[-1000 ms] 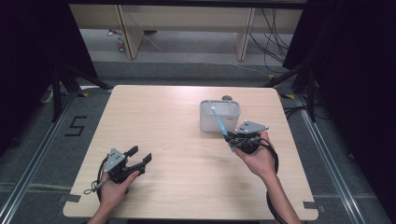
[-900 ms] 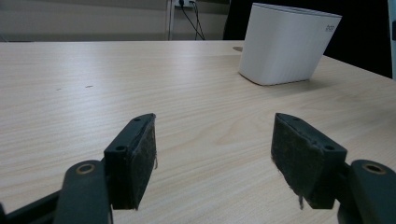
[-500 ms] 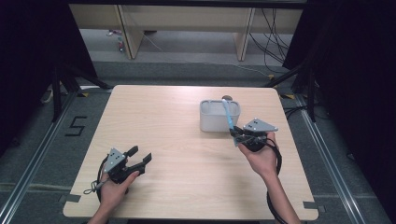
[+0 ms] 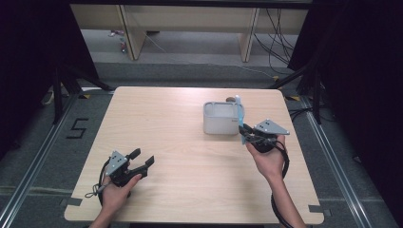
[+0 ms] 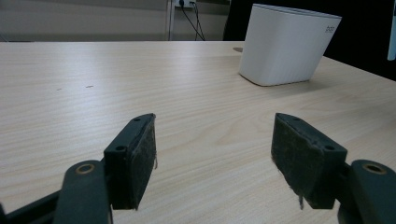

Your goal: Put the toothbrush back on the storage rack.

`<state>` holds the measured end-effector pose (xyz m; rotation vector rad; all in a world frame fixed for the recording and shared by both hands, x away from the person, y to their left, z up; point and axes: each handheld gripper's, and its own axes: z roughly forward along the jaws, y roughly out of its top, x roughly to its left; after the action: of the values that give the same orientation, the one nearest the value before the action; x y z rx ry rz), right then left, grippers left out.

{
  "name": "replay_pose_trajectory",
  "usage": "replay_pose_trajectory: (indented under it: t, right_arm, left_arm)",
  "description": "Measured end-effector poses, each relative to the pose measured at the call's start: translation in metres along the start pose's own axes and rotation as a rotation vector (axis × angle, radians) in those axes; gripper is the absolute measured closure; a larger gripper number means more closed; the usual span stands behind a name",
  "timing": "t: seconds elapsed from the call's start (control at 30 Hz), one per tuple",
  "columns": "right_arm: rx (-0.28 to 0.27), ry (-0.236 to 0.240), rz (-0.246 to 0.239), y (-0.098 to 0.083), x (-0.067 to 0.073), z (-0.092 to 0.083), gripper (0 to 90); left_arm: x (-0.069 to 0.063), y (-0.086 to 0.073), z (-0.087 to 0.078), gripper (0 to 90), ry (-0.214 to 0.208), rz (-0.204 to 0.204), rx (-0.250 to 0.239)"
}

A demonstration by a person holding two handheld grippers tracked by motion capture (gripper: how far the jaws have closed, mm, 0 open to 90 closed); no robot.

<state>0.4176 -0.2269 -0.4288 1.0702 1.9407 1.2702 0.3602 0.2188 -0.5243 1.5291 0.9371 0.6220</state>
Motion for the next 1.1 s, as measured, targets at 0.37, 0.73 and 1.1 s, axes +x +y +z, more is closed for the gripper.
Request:
replay_pose_trajectory:
  t: [0.37, 0.73, 1.1]
  right_arm:
    - [-0.035, -0.039, 0.04, 0.0, -0.007, -0.002, 79.1]
    - [-0.069, -0.065, 0.086, 0.002, -0.009, -0.001, 79.1]
    - [-0.098, -0.089, 0.09, 0.011, -0.011, 0.001, 79.1]
  left_arm:
    - [0.0, 0.0, 0.0, 30.2, -0.001, -0.002, 0.0]
    - [0.0, 0.0, 0.0, 30.0, -0.002, -0.003, -0.002]
    - [0.0, 0.0, -0.001, 30.0, -0.001, -0.01, 0.0]
